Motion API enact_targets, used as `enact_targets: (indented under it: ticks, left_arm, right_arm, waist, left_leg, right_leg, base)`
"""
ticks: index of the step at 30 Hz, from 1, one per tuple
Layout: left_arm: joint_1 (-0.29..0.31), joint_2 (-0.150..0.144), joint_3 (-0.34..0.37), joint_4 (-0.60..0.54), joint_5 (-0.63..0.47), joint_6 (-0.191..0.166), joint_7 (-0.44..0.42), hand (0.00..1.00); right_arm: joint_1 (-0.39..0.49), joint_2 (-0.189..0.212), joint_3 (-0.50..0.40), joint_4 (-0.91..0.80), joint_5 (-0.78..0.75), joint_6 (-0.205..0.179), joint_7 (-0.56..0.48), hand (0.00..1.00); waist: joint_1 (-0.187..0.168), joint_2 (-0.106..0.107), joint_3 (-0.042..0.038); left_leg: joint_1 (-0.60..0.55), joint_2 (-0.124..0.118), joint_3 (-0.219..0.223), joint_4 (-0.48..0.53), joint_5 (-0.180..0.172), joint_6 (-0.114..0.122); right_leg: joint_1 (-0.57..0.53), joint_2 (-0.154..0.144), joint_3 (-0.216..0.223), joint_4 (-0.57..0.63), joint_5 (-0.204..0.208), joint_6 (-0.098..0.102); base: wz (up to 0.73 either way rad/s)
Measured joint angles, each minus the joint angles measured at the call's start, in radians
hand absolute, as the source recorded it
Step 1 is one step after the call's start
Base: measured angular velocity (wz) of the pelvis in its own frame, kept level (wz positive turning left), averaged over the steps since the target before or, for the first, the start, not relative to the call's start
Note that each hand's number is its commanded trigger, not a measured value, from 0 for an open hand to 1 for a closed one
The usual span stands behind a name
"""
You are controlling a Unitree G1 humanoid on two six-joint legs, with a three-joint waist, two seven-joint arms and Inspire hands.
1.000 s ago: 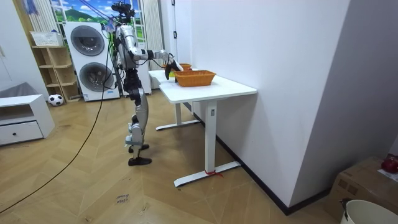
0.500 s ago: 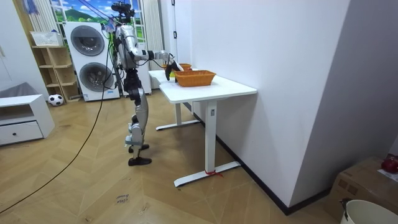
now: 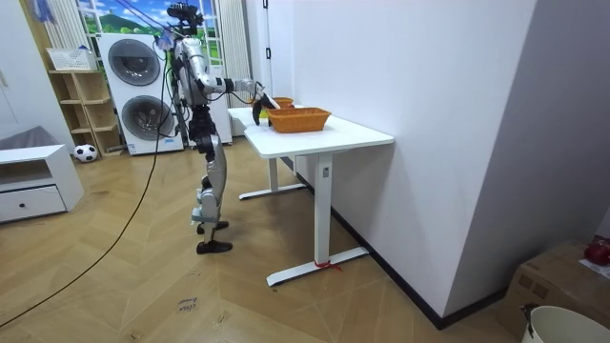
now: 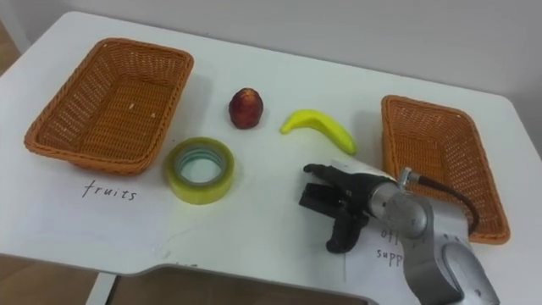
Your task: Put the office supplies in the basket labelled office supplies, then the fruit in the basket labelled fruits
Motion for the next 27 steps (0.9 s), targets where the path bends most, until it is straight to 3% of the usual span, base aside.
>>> enact_targets:
  ticks: [10,27]
  left_arm:
    - [-0.009,-0.007,-0.001,-0.004,-0.004,0.007,0.010,0.00]
    - [-0.015,-0.009,-0.001,0.001,-0.004,0.007,0.025,0.00]
  right_arm:
    - [-0.040,0.043,0.002,0.016,-0.091,0.064,-0.069,1.00]
    - [-0.048,0.048,0.010,0.030,-0.101,0.065,-0.074,1.00]
  waist:
    - [0.019,-0.001,-0.0008]
    - [0.014,-0.002,0.0003]
  left_leg:
    - [0.000,0.000,0.000,0.000,0.000,0.000]
    - [-0.001,0.000,-0.001,-0.004,0.000,0.000]
  right_leg:
    - [0.001,0.000,-0.002,-0.001,0.001,0.000]
    - [-0.001,0.001,-0.001,-0.001,0.001,0.000]
  base:
    - [0.00]
    - [0.00]
